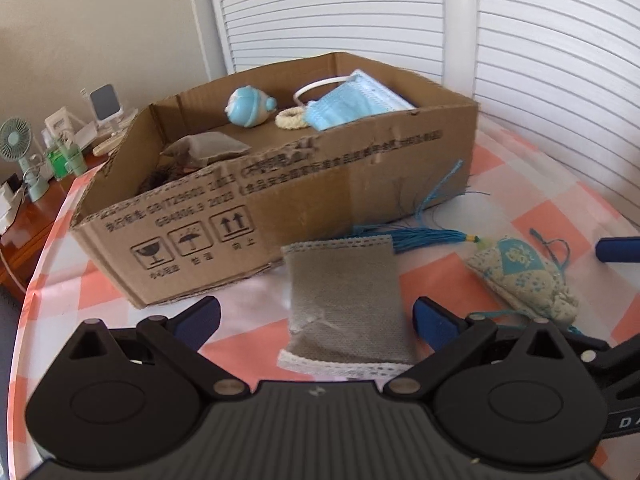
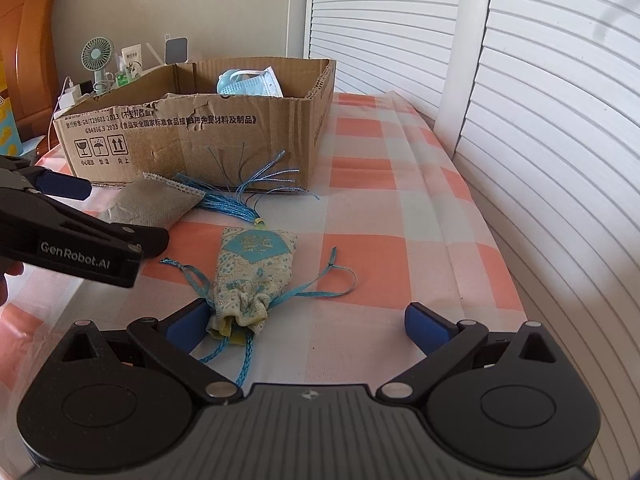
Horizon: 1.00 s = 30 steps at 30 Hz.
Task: Organize soft objects
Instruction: 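Lower the left gripper onto the grey lace-edged pouch and close it, then grasp the blue floral pouch with the right gripper while the left holds the grey pouch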
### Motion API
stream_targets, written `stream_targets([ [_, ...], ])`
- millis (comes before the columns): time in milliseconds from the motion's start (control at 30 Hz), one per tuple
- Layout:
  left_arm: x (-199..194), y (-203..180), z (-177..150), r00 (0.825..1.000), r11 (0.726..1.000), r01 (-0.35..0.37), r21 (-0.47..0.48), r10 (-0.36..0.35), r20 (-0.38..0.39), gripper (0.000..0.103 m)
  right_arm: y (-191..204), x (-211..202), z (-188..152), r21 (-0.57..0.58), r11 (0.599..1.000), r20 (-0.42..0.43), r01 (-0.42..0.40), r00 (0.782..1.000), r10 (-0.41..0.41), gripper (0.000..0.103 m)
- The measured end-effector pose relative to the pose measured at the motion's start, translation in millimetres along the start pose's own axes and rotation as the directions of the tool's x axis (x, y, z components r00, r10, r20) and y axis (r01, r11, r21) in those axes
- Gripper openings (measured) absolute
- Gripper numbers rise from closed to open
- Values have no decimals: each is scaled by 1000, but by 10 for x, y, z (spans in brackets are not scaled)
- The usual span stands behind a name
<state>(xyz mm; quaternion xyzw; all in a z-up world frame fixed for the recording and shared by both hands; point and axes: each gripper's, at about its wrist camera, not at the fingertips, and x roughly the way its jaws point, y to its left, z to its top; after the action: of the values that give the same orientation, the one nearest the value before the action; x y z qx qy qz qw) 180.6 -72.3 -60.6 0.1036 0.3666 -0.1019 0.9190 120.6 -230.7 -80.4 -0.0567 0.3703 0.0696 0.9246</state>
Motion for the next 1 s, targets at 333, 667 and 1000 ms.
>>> stream_targets([
  [333, -79, 63, -32, 995, 993, 102, -53, -101, 18, 41, 16, -10, -8, 2, 1000, 3, 6, 1000, -6, 103],
  [667, -332, 376, -246, 998, 993, 67, -96, -67, -3, 38, 12, -6, -25, -7, 1000, 26, -8, 1000, 8, 103],
  [1000, -334, 495, -356, 999, 987, 54, -153, -54, 8, 45, 323, 115, 158, -93, 992, 14, -89, 996, 91, 94],
])
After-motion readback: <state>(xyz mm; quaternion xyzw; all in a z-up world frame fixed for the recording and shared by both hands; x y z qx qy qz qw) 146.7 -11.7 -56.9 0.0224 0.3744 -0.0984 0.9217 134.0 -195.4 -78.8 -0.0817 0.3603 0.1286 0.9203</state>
